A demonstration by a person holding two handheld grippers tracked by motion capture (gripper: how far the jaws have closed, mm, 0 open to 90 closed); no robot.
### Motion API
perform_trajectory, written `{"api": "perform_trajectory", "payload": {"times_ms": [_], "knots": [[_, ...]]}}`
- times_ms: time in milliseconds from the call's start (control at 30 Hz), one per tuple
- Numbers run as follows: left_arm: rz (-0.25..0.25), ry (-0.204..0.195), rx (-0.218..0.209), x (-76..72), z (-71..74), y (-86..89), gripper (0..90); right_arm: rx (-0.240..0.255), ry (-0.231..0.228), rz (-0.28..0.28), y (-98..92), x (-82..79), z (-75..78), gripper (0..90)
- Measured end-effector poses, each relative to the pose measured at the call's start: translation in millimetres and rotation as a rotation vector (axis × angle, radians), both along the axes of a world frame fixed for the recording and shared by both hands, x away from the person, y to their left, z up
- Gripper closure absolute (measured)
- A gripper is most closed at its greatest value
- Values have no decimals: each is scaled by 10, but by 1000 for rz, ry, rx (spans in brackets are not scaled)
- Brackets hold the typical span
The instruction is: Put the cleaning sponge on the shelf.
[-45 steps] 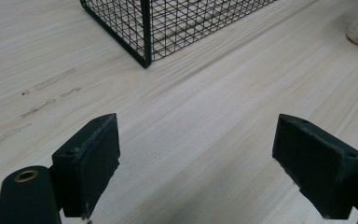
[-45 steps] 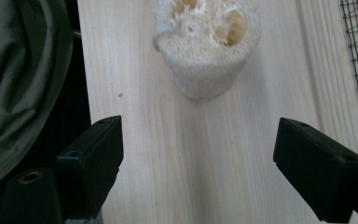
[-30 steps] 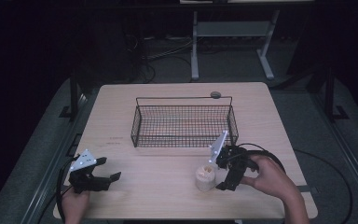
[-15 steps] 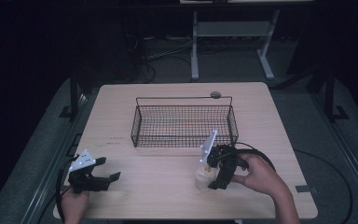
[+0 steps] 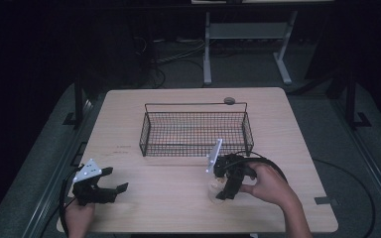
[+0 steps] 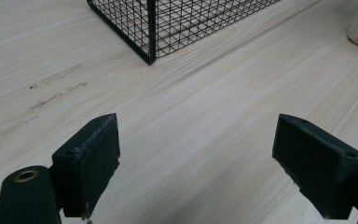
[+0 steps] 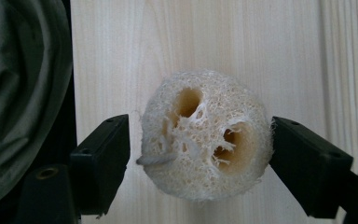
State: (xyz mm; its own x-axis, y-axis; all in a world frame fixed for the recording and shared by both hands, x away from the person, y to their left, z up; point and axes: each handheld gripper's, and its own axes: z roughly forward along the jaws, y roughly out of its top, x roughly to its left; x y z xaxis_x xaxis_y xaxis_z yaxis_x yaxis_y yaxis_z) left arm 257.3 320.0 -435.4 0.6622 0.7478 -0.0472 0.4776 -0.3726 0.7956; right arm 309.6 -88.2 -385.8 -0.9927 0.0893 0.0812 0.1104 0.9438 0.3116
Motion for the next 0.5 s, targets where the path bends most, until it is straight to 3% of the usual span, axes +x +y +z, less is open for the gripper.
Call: {"api": "perform_trajectory", "payload": {"times_ms": [167, 500], "knots": [[-1, 2, 0, 0, 2, 8, 137, -17, 12, -13, 12, 29, -9, 270], [6, 1, -3, -1, 0, 27, 137, -23, 3, 12, 51, 44, 13, 298]]}}
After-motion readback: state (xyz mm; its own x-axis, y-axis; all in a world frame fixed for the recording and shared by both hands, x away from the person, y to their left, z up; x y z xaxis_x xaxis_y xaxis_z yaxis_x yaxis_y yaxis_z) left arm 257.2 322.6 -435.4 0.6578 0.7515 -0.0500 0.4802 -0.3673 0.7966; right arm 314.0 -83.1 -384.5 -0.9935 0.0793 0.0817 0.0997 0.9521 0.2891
